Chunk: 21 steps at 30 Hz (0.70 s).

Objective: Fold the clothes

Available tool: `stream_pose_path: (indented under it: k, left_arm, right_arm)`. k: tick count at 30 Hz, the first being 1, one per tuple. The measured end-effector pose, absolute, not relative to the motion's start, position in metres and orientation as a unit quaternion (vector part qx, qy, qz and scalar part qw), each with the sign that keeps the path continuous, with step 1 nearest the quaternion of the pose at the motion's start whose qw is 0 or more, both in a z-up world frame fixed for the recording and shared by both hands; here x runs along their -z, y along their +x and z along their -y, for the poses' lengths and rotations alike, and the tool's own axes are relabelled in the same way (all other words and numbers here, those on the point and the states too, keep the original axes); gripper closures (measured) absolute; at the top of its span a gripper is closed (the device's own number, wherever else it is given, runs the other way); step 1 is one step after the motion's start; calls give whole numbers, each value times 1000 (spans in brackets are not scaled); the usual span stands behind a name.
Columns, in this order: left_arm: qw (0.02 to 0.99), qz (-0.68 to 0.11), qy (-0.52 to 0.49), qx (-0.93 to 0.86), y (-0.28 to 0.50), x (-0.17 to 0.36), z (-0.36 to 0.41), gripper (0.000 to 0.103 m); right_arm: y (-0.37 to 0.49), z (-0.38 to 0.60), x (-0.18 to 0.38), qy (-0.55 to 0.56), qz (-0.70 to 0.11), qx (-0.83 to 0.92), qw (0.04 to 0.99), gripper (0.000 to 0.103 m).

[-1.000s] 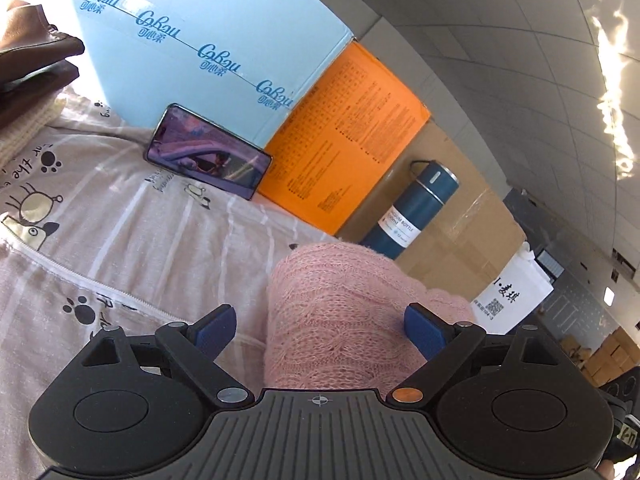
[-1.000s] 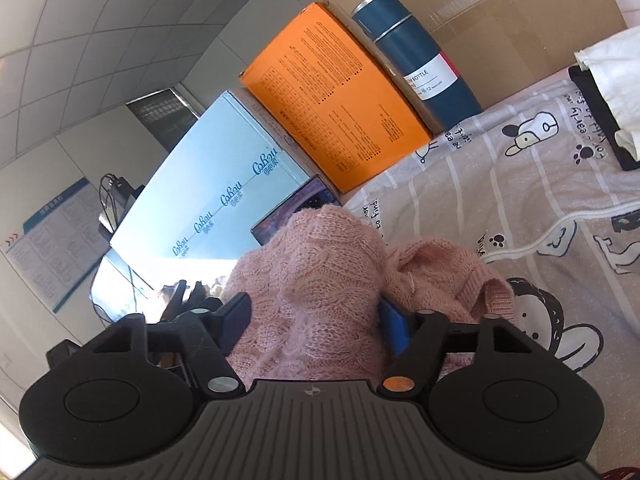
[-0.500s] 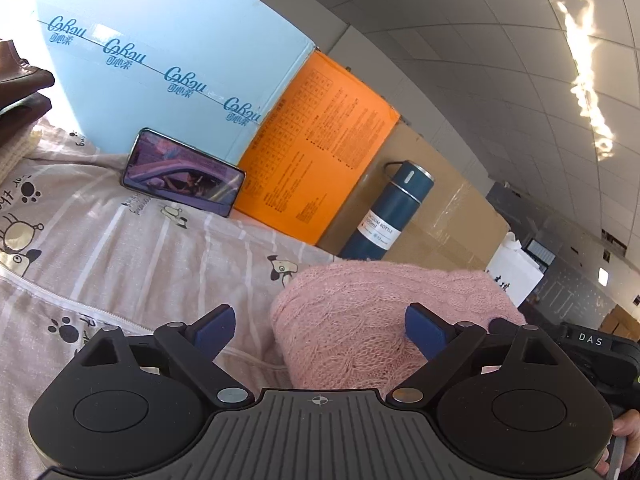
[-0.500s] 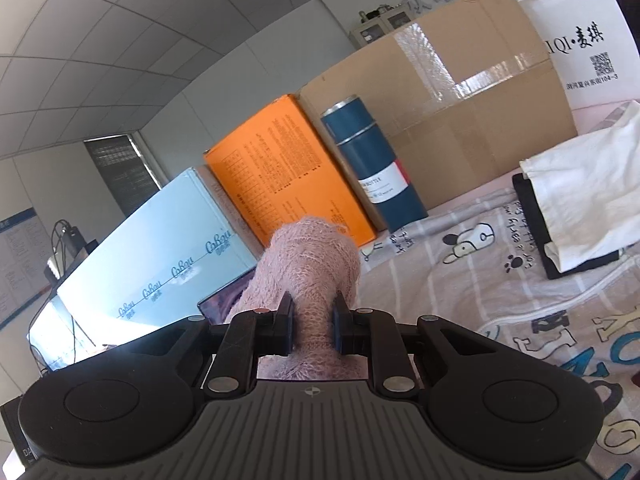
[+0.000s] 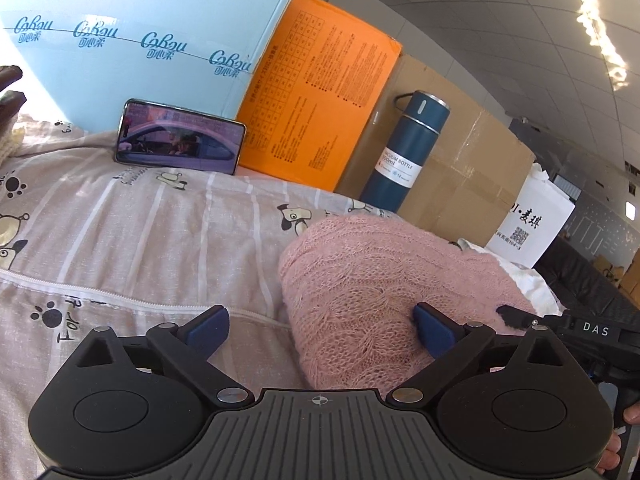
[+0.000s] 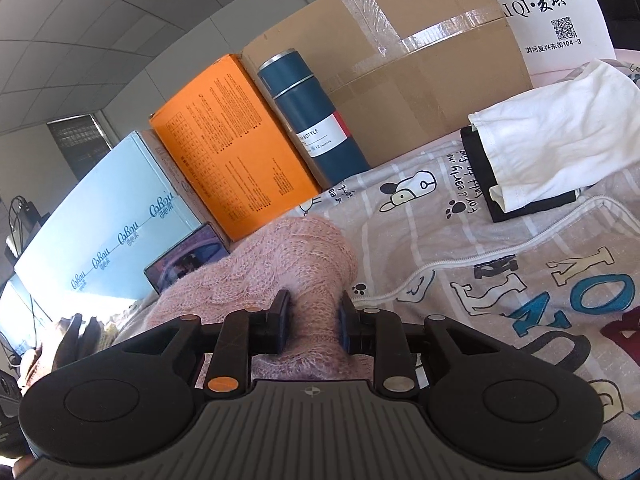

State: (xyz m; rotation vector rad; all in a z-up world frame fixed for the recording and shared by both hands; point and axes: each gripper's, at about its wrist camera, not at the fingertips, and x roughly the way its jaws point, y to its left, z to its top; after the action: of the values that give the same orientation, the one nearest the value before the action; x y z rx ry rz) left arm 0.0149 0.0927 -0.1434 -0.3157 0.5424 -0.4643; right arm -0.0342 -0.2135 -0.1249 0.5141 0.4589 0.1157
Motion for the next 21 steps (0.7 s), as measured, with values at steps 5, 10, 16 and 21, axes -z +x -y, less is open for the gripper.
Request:
stream_pose_path:
  k: [5, 10, 16, 21]
  left_arm:
    - [924, -275, -143, 225, 18, 145, -86, 3]
    - [925, -272, -143, 223, 16, 144, -86, 3]
    - [928, -264, -141, 223, 13, 141, -86, 3]
    - [923, -257, -152, 242, 10, 139, -87, 3]
  right_arm:
    - [-23, 209, 135, 225, -251, -31, 941, 73]
    - [-21, 216, 140, 247, -258, -27, 934, 59]
    - [-28, 232, 141, 324, -241, -66, 912, 35]
    - [-27, 221, 138, 302, -249, -79, 917, 17]
